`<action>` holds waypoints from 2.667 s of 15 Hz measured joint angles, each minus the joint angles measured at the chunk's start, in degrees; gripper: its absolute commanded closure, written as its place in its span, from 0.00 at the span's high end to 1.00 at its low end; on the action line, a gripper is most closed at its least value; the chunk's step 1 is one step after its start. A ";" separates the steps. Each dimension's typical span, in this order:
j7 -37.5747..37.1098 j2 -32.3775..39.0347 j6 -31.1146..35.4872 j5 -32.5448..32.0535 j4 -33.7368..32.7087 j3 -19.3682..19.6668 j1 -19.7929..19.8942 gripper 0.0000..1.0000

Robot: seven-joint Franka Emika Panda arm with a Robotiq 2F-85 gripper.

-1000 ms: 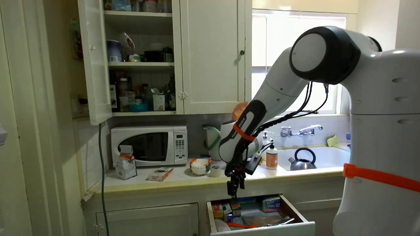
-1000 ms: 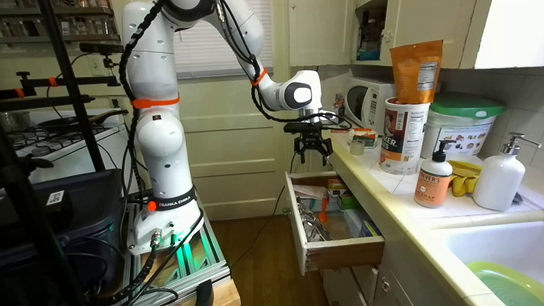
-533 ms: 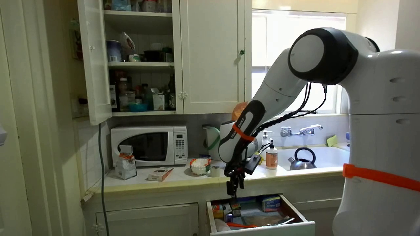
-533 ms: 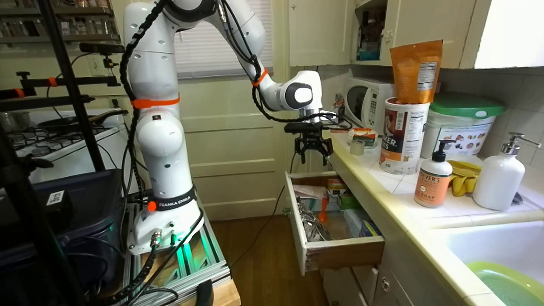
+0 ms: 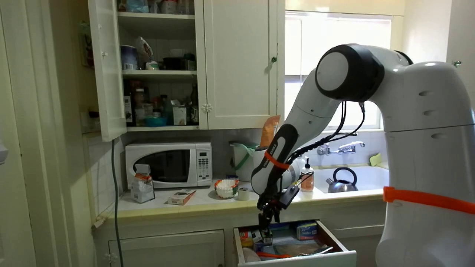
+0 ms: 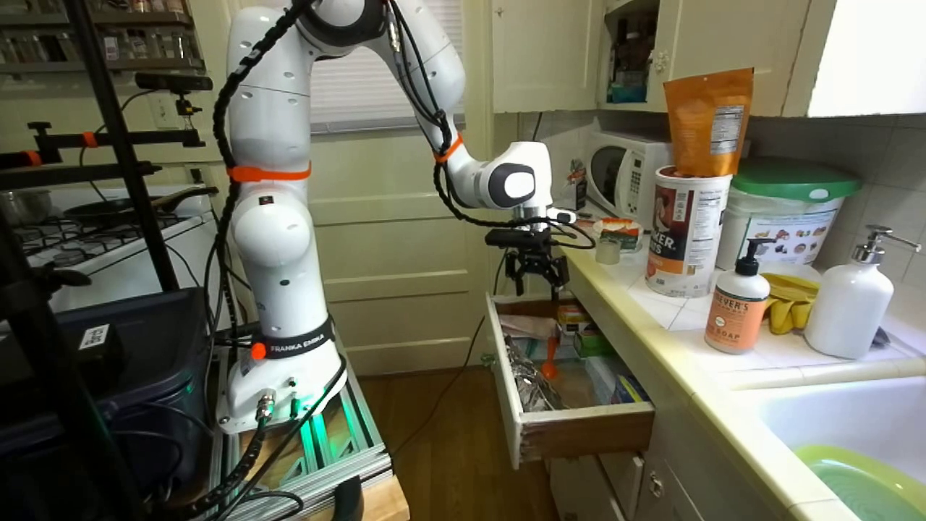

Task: Remove the orange spoon from the drawer

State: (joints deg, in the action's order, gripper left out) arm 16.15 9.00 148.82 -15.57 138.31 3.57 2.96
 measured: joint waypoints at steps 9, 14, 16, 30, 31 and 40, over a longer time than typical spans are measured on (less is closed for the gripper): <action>-0.91 10.85 14.51 -0.54 -0.71 1.04 0.74 0.97; 0.20 15.64 15.92 -0.39 -2.79 0.45 2.23 0.73; 1.13 17.20 16.92 -0.38 -3.69 0.04 3.12 0.59; 7.94 23.66 17.57 -0.38 -9.18 -3.97 8.03 0.40; 8.07 23.78 17.67 -0.39 -9.24 -4.04 8.13 0.31; 9.17 23.78 17.68 -0.39 -9.25 -5.26 9.28 0.12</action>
State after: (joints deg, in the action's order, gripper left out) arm 25.32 32.78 166.50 -15.95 129.06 -1.70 12.24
